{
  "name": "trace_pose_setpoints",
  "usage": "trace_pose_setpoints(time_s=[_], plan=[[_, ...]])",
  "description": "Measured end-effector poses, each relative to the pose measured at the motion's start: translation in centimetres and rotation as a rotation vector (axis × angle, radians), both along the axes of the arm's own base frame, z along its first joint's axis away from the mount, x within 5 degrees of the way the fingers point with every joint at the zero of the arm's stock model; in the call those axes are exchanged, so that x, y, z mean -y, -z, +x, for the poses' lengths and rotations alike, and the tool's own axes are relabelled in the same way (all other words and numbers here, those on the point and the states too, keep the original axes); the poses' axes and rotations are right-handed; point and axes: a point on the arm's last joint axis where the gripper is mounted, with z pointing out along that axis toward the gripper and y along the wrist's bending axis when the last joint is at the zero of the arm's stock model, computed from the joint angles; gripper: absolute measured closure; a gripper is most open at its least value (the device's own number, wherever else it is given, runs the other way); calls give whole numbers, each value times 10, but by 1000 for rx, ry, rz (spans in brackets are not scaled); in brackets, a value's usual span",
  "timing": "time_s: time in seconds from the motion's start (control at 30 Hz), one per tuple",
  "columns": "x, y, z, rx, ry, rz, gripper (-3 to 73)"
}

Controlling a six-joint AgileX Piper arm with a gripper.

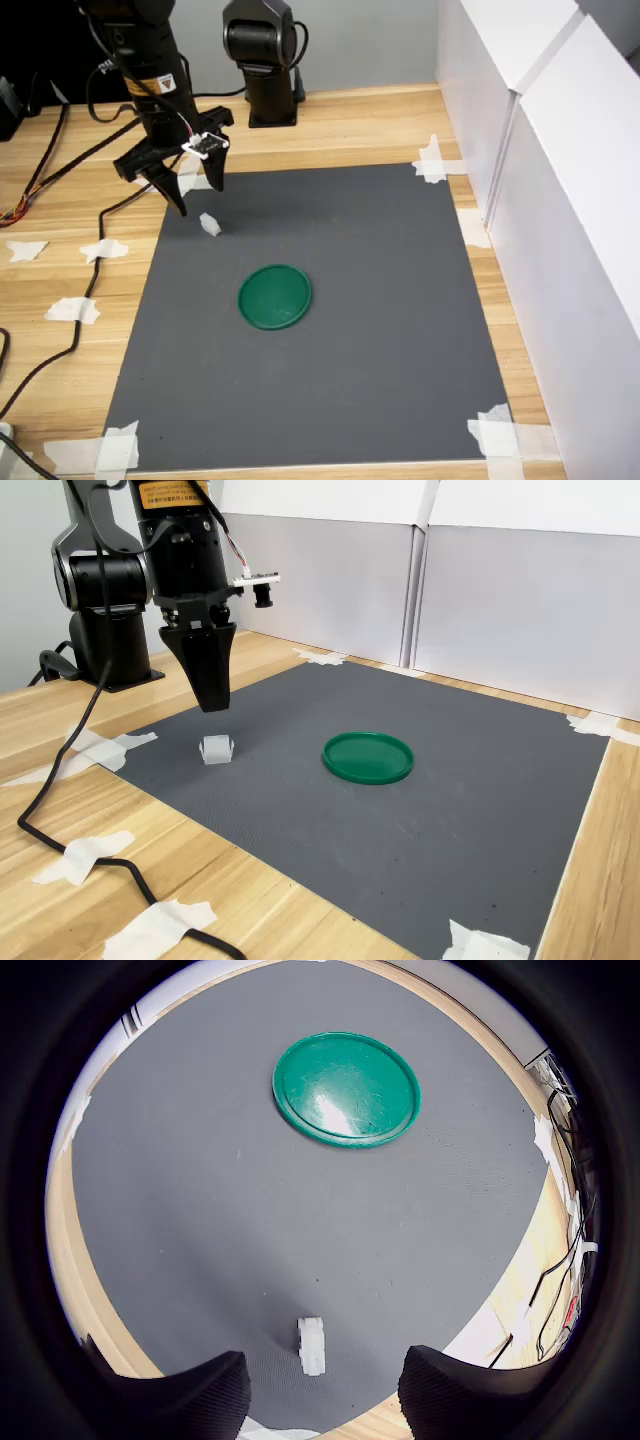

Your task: Grasp a white terminal and put it on the green lid.

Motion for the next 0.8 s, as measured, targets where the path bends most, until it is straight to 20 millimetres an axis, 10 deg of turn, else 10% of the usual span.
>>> trace_pose_setpoints(time_s=[0.8], plan=[[2,44,7,-40,-27,-3,67]])
